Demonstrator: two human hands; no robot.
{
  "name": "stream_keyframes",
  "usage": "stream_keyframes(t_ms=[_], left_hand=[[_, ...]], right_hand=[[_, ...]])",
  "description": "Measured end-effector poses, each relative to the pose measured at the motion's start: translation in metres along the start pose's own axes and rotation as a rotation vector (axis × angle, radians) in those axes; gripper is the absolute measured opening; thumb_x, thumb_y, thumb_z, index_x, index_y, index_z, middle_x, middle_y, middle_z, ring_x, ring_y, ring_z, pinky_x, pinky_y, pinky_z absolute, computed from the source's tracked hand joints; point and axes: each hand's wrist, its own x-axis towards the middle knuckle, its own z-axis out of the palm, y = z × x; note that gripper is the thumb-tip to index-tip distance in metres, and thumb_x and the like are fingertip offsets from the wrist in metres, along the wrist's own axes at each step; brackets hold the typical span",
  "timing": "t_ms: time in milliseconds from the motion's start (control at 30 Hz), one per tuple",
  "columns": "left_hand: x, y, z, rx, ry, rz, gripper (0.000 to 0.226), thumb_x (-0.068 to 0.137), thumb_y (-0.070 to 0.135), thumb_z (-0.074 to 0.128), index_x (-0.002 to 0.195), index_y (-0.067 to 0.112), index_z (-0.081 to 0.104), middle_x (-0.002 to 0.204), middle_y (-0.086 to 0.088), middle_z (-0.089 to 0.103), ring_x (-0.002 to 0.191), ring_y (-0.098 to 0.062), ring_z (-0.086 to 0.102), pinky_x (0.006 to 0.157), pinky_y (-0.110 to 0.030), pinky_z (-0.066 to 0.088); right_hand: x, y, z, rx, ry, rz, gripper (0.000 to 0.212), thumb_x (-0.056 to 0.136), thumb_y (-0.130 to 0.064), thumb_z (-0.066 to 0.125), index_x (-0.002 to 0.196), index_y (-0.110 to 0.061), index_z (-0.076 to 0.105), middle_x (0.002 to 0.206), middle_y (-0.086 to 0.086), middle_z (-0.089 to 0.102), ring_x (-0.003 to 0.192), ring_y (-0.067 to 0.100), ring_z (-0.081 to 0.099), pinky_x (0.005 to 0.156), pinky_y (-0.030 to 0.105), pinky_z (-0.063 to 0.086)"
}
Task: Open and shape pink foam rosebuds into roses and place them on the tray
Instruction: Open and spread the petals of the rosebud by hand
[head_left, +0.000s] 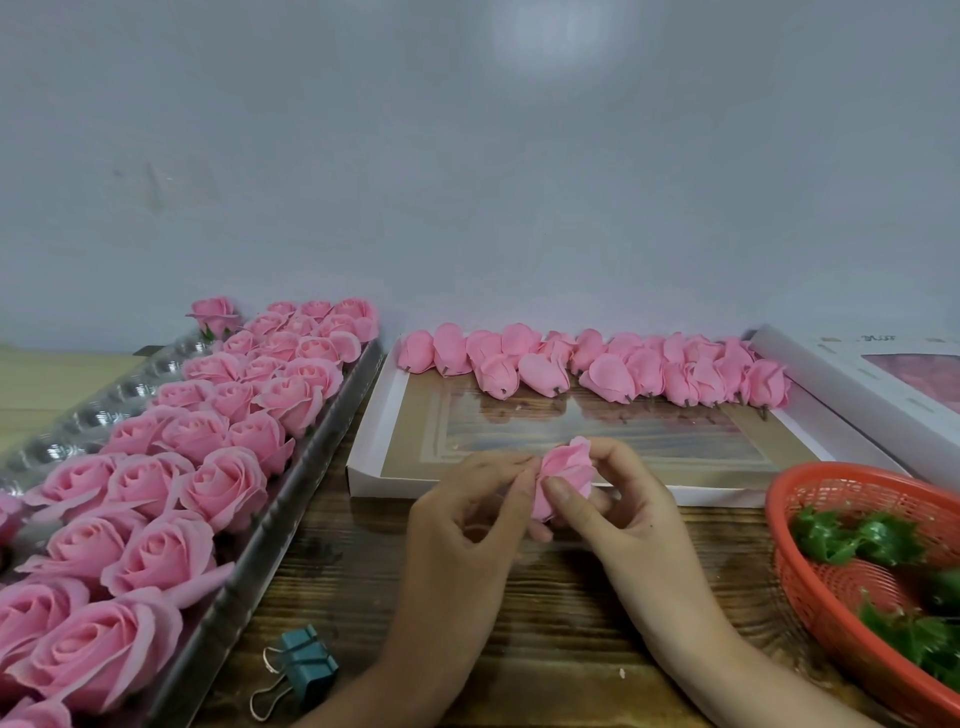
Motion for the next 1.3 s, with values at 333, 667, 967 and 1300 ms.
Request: stream_keyframes(t_ms=[333,667,967,1300], left_hand=[[-0.0007,0.0019,-0.0026,-0.071,0.037,-0.067,0.01,0.077,0.026,0.067,0.087,0.024,0.07,0.075,-0.001,0.073,0.057,-0.019,0.069,0.046,-0.016,0.048],[-0.0023,0.003,0.0002,0.03,-0.012,0.03,0.02,0.085,0.004,0.061,0.091,0.021,0.068,0.088,-0.004,0.068,0.06,-0.014,0.068,0.052,-0.019,0.051],[0.0017,-0.004,0.0013,0.166,0.016,0.167,0.021,0.078,0.008,0.068,0.079,0.028,0.068,0.095,0.008,0.063,0.064,-0.01,0.062,0.056,-0.017,0.047],[-0.0027,-0.0058,0.0018,0.225,-0.033,0.062,0.026,0.073,0.019,0.062,0.096,0.03,0.055,0.077,0.008,0.063,0.062,-0.009,0.061,0.054,-0.013,0.043]], right_hand=[[0.0007,0.0014,0.0012,-0.033,-0.03,-0.016,0.042,0.072,-0.024,0.072,0.106,-0.003,0.058,0.078,0.006,0.073,0.073,0.013,0.07,0.069,0.026,0.057],[0.0003,-0.0003,0.0015,-0.074,0.03,-0.019,0.044,0.07,-0.028,0.071,0.108,-0.009,0.059,0.079,0.007,0.068,0.067,0.014,0.065,0.076,0.053,0.054],[-0.0016,-0.0021,0.0008,-0.131,0.036,-0.076,0.035,0.078,-0.032,0.066,0.095,-0.003,0.056,0.082,0.027,0.063,0.081,0.052,0.062,0.074,0.061,0.049],[-0.0011,-0.0031,-0.0019,-0.25,0.015,-0.129,0.025,0.091,-0.03,0.066,0.084,-0.008,0.056,0.08,0.003,0.06,0.075,0.017,0.059,0.071,0.037,0.046]])
